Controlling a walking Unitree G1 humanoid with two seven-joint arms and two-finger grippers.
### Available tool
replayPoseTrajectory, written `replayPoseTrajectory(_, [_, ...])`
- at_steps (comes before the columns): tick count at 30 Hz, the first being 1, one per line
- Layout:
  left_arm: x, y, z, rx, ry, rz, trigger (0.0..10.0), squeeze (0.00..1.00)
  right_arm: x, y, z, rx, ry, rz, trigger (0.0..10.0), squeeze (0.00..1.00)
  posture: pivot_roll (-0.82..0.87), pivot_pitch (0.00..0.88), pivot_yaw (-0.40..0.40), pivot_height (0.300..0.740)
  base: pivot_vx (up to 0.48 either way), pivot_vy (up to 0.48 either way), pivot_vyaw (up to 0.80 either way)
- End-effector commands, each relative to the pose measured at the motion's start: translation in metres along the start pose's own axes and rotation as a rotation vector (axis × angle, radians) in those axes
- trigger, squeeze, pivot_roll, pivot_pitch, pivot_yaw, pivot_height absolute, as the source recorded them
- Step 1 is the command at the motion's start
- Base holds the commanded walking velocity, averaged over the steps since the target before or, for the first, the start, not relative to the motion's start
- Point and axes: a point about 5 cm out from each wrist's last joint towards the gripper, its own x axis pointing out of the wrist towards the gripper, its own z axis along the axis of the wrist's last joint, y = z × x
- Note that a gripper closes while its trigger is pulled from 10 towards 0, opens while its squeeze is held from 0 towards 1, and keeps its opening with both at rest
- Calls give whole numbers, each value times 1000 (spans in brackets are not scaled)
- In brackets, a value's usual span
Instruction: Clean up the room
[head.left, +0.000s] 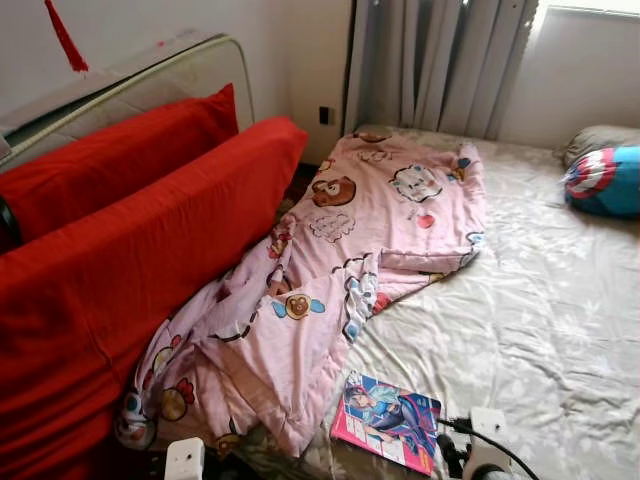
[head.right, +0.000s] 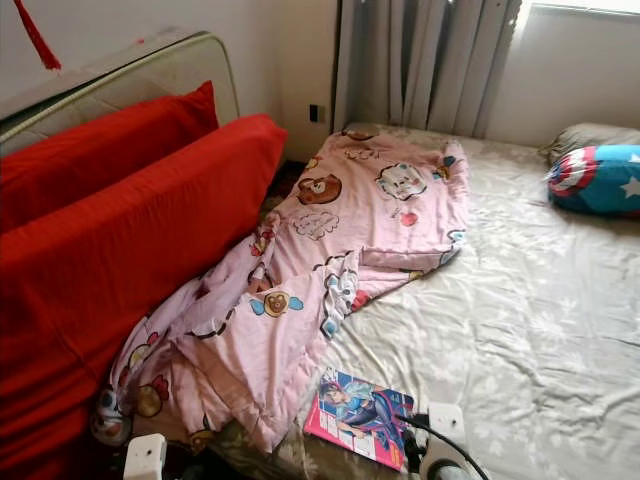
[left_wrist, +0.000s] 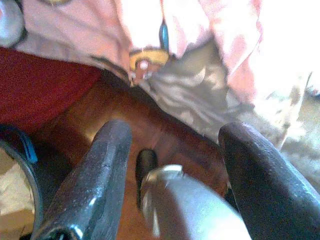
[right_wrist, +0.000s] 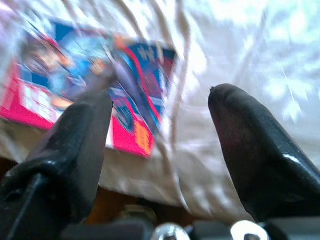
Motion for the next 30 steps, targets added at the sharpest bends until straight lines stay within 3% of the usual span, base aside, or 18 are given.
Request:
replayPoseTrajectory(1, [-1, 1, -1, -8, -22, -9, 10000, 0, 4, 1, 22, 3, -101, 6, 10000, 0, -57, 0, 9, 740, 0, 0, 0])
replayPoseTrajectory(2, [-1, 1, 0, -5, -28, -13, 10000, 0, 5, 1, 26, 4, -118, 8, 10000, 0, -57, 0, 9, 740, 0, 0, 0])
replayPoseTrajectory(4, [15, -28, 70, 37, -266, -92, 10000, 0, 6, 1, 48, 4, -235, 19, 10000, 0, -52, 0, 3, 740, 0, 0, 0])
replayPoseTrajectory(6, [16, -47, 125, 63, -473, -134, 10000, 0, 5, 0, 71, -1, -362, 29, 10000, 0, -56, 0, 4, 740, 0, 0, 0])
replayPoseTrajectory(9, [13, -46, 134, 45, -530, -142, 10000, 0, 3, -1, 78, -12, -410, 25, 10000, 0, -55, 0, 1, 740, 0, 0, 0])
replayPoseTrajectory(14, [7, -58, 140, 103, -613, -242, 10000, 0, 0, 2, 81, -11, -472, 35, 10000, 0, -62, 0, 2, 740, 0, 0, 0])
replayPoseTrajectory(20, [-1, -51, 143, 81, -689, -207, 10000, 0, -6, 1, 74, 7, -516, 16, 10000, 0, -71, 0, 11, 740, 0, 0, 0])
replayPoseTrajectory(30, [-7, -42, 133, 117, -683, -210, 10000, 0, -8, 5, 83, -78, -560, 70, 10000, 0, -66, 0, -1, 740, 0, 0, 0])
